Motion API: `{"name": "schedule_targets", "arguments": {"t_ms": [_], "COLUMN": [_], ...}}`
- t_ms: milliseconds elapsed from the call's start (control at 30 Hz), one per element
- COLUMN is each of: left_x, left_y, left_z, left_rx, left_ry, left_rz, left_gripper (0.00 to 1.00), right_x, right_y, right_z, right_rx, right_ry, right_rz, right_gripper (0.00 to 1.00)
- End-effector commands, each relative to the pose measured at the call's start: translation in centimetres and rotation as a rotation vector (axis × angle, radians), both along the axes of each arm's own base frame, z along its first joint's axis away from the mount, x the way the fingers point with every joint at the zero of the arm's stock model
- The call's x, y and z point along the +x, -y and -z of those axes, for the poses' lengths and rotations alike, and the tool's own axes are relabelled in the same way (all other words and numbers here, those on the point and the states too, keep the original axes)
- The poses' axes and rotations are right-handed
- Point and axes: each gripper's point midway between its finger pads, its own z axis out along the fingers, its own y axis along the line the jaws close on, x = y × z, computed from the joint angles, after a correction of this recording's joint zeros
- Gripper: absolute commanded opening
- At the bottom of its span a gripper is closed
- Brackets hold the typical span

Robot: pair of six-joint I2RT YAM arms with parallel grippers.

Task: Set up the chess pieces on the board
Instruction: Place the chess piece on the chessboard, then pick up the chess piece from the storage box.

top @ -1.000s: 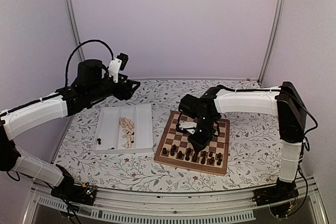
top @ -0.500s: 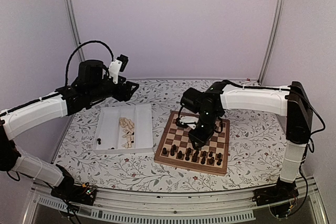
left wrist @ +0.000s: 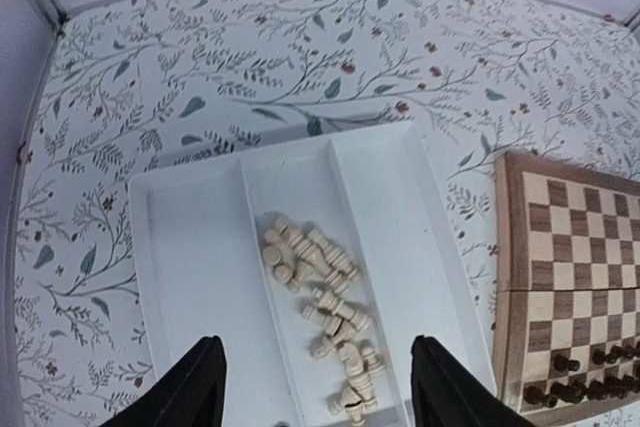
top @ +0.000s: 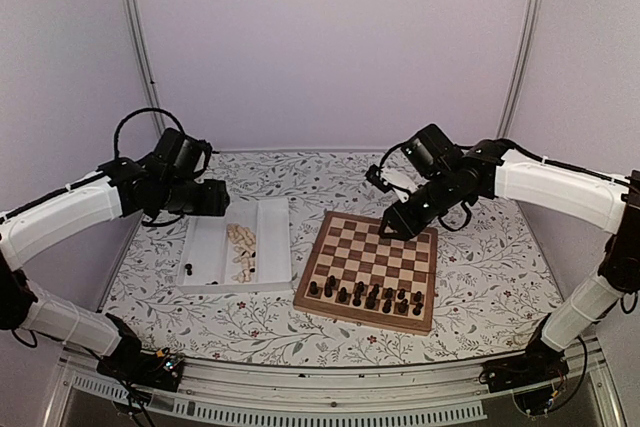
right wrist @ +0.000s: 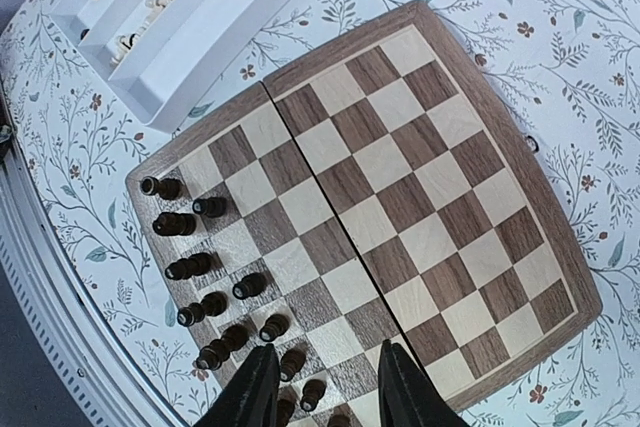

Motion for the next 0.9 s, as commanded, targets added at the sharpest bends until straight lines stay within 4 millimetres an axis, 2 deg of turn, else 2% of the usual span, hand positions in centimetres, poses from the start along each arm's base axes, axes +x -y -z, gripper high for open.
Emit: {"name": "schedule_targets", "arguments": {"t_ms": [0,100,300,433,567,667,867], "left_x": [-5.1,-6.7,-7.9,-7.1,-6.2,-5.8,-5.3], "left_y": [-3.3,-3.7,-5.6,-6.0,-6.0,-6.7,-7.6], "left_z": [6.4,9.0,11.7,12.9,13.3,13.6,15.1], "left_rx": [-0.005,-0.074,-0.028,0.008,0.026,0.044,0.013], "left_ry": [-0.223,-0.247,-0.294,-0.32,-0.326,-0.308,-0.31], "left_rz": [-0.199,-0.235,-0.329,-0.337,-0.345,-0.381,-0.423], "left_gripper": [0.68,0.66,0.64,0.64,0.73,0.75,0.75], "right_x": [0.2,-0.3,-1.1,-1.5,-1.7,-1.9,-1.9], "right_y": [-1.7,-2.2,-2.5,-2.7,-2.7,-2.7,-2.8], "right_z": [-0.4,0.6,0.8,0.5,0.7,0.7,0.7], "right_rx": [0.083,0.097,0.139,0.165,0.168,0.172,0.181], "right_ry": [0.04,0.008,-0.006,0.0,-0.01,-0.012,-0.017], "right_rz": [-0.039,-0.072,-0.103,-0.118,-0.122,-0.126,-0.131], "right_gripper": [0.36,0.35,0.34,0.33,0.33,0.33,0.33]}}
